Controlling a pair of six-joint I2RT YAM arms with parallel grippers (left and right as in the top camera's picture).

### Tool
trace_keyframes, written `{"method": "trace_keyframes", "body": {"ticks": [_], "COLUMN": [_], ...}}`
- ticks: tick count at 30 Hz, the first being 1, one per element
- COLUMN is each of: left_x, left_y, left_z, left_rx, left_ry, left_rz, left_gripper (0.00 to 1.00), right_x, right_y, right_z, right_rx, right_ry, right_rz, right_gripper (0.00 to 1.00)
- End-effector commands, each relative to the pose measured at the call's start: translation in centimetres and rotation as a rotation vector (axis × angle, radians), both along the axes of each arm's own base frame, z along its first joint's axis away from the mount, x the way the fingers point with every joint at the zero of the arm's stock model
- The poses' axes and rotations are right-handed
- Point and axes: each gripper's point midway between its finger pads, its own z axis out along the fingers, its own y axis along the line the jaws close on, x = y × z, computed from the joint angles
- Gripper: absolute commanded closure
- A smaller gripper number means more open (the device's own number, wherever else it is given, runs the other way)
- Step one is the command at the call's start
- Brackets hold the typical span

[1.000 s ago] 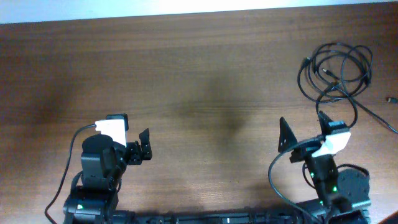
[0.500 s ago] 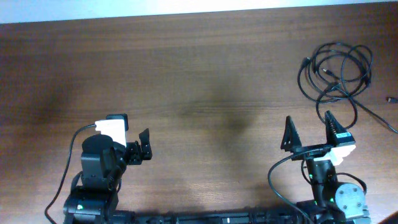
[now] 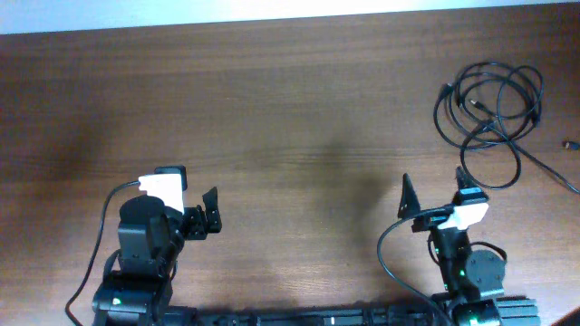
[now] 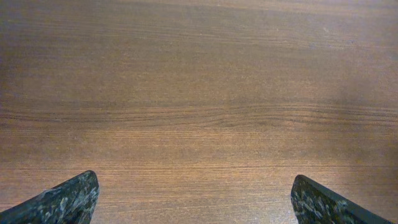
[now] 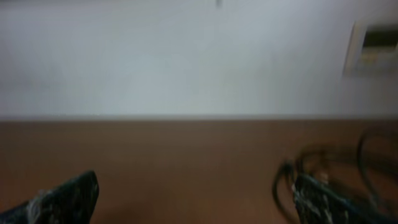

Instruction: Untangle cables

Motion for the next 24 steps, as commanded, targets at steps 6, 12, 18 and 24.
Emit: {"method": "trace_keyframes", "body": {"ticks": [6, 12, 18, 24], "left_x": [0.01, 0.01, 0.01, 0.02], "left_y": [0.24, 0.24, 0.24, 0.24], "left_z": [-0.21, -0.2, -0.19, -0.17], "left_rx": [0.01, 0.01, 0.01, 0.01], "left_ry": [0.003, 0.003, 0.003, 0.002], "left_rz": [0.008, 0.008, 0.008, 0.008], "left_gripper": [0.01, 0.01, 0.01, 0.01], "right_x": [-0.12, -0.09, -0.09, -0.09], "right_y": [0.27, -0.05, -0.12, -0.11], "right_z": [-2.22, -2.23, -2.23, -2.23], "right_rx": [-0.028, -0.029, -0.03, -0.03], "right_ry": [0.083, 0.083, 0.083, 0.083], "right_rz": [0.019, 0.0, -0.004, -0.004], "right_gripper": [0.01, 0.01, 0.01, 0.01]}}
